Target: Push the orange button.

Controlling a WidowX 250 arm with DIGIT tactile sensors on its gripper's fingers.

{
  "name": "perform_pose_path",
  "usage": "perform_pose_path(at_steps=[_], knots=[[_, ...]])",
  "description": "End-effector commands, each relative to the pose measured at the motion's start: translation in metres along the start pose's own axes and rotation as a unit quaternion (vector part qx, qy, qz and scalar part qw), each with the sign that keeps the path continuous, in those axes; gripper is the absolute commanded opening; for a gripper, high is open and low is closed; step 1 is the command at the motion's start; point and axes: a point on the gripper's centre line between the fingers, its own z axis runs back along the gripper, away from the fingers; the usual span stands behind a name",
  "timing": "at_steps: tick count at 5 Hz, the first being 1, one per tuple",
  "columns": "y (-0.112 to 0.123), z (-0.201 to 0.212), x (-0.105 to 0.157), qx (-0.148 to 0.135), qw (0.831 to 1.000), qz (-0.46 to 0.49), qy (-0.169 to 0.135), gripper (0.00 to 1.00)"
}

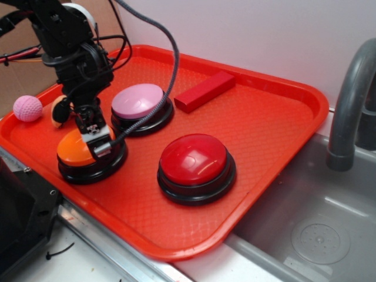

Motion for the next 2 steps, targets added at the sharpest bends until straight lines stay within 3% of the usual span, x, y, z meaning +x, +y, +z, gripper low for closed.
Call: perform_pose_path(at_steps=[1,2], knots=[[0.006,0.007,-0.001,0.004,1.0,0.016,0.015,1.0],[0.006,0.017,0.002,0.006,1.0,0.023,0.003,1.0]])
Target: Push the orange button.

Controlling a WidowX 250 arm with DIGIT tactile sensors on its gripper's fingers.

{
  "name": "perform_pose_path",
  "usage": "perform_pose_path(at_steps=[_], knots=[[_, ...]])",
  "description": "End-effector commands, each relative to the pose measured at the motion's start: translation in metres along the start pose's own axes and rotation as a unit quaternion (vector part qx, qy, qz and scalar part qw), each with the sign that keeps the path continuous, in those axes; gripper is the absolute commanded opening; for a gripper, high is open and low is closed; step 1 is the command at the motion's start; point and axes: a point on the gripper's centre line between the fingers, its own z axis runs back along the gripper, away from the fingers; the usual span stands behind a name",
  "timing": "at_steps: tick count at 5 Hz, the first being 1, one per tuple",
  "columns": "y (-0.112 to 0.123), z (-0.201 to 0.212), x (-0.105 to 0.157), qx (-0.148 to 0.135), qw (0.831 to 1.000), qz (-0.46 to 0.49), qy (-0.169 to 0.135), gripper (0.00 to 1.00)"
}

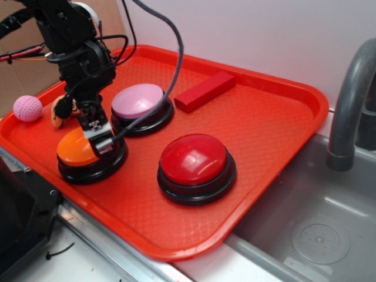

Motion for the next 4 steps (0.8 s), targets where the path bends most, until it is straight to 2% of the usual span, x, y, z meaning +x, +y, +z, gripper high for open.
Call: perform_pose_path(at_steps=[1,2,4], knots=[[0.001,0.023,0.009,0.006,0.999,0.014,-0.033,1.0],[0.003,0.032,0.009,0.001,0.998,0.022,-0.052,1.0],[0.005,0.041,0.011,0.005,0.998,0.032,-0.045,1.0]])
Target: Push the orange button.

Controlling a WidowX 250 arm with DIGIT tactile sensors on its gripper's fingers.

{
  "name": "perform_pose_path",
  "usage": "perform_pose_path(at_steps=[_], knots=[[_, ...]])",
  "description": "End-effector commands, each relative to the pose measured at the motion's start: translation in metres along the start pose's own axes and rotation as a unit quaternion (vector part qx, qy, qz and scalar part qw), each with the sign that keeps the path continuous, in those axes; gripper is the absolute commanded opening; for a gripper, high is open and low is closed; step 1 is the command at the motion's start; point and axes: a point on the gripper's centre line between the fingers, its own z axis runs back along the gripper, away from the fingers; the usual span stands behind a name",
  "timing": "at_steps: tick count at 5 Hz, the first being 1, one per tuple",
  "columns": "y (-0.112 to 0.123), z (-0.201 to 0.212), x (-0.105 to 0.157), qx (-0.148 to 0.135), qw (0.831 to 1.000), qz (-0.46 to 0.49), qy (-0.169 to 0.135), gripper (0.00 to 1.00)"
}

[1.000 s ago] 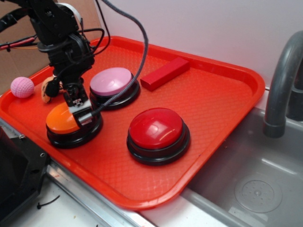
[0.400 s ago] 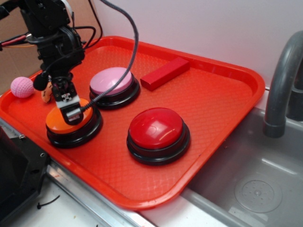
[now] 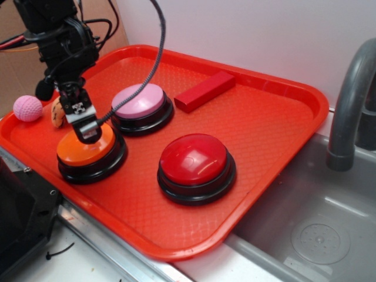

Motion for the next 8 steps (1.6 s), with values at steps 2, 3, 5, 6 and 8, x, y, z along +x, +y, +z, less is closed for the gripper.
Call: perform_pose_path(at_steps=[2,3,5,6,8], knots=[[0.005,0.018,0.012,0.005,1.0,0.015,-0.006,1.0],[0.005,0.021,0.013,0.009,1.0,0.02,-0.003,1.0],[0.005,0.028,0.013,0.012,1.0,0.025,-0.003,1.0],[0.004,0.031,0.014,0.008,1.0,0.019,-0.005,1.0],[0.002,0.038,0.016,-0.009,1.0,0.007,-0.012,1.0]])
